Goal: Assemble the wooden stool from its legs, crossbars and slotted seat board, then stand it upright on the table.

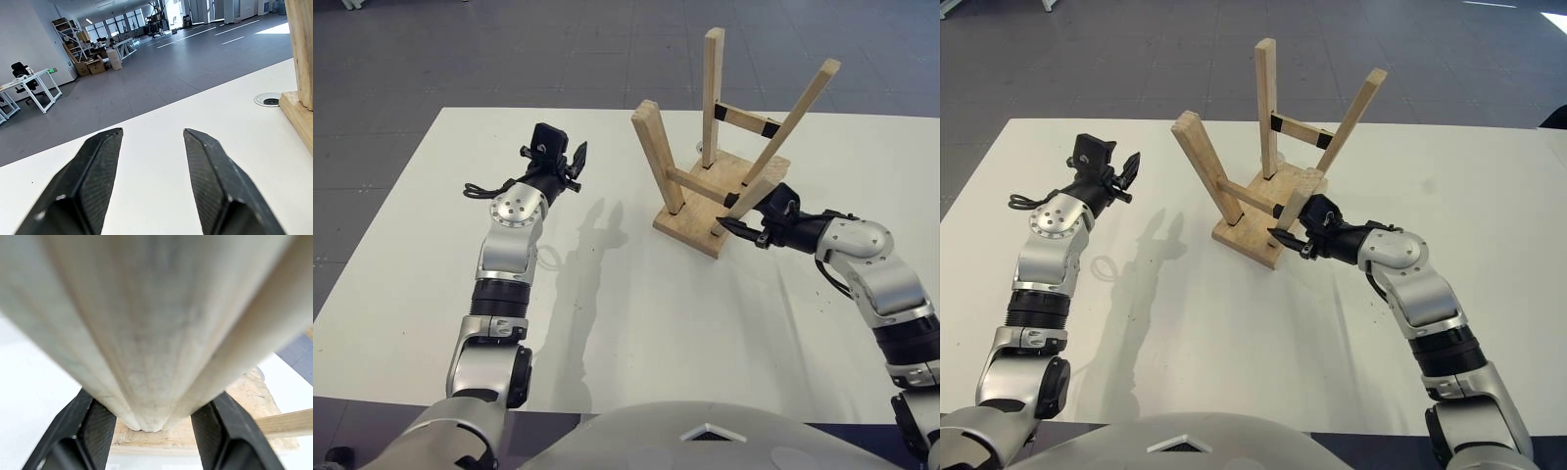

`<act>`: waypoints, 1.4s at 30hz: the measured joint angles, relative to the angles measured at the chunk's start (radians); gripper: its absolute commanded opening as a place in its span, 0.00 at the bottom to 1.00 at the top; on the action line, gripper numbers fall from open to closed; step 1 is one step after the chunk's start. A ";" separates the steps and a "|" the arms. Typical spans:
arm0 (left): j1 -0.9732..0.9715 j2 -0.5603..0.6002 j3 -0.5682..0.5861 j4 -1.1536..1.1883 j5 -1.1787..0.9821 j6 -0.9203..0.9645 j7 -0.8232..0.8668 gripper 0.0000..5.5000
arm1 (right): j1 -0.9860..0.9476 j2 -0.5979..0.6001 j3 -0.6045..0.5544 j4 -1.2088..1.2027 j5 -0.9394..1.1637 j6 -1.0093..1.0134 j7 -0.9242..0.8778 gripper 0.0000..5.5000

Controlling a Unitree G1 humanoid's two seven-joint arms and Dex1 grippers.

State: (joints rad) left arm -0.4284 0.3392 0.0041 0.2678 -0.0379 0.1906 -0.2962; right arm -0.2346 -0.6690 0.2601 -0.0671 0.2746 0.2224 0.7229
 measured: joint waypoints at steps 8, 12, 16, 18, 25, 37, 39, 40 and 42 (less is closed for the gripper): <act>0.012 -0.017 0.004 -0.023 -0.008 0.017 -0.001 0.42 | 0.046 -0.030 0.049 -0.076 -0.094 0.185 -0.013 0.56; 0.019 -0.019 0.006 -0.027 -0.014 0.034 -0.005 0.42 | 0.027 -0.001 0.008 -0.185 -0.059 0.296 -0.015 0.67; 0.049 -0.008 -0.092 -0.032 -0.014 0.141 -0.138 0.42 | 0.041 -0.021 -0.083 -0.296 0.023 0.482 -0.014 0.67; 0.052 -0.022 -0.131 -0.031 -0.016 0.171 -0.181 0.42 | 0.070 -0.099 -0.105 -0.318 0.022 0.543 0.005 0.67; -0.054 -0.117 -0.203 0.138 0.009 0.159 -0.205 0.42 | -0.094 -0.030 -0.162 0.112 -0.114 0.410 -0.144 0.67; -0.044 -0.111 -0.231 0.114 0.005 0.140 -0.329 0.42 | -0.408 0.318 -0.165 0.907 -0.232 -0.032 -0.314 0.67; 0.008 -0.093 -0.250 0.006 -0.032 0.179 -0.408 0.42 | -0.452 0.356 -0.170 0.969 -0.234 -0.076 -0.306 0.67; 0.024 -0.091 -0.258 -0.034 -0.041 0.199 -0.432 0.42 | -0.466 0.367 -0.170 0.985 -0.236 -0.091 -0.302 0.67; 0.066 -0.059 -0.288 -0.132 -0.056 0.246 -0.481 0.42 | -0.511 0.394 -0.171 1.040 -0.246 -0.121 -0.312 0.67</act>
State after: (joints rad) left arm -0.3626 0.2797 -0.2837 0.1362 -0.0943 0.4369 -0.7773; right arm -0.7459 -0.2750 0.0895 0.9731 0.0291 0.1018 0.4108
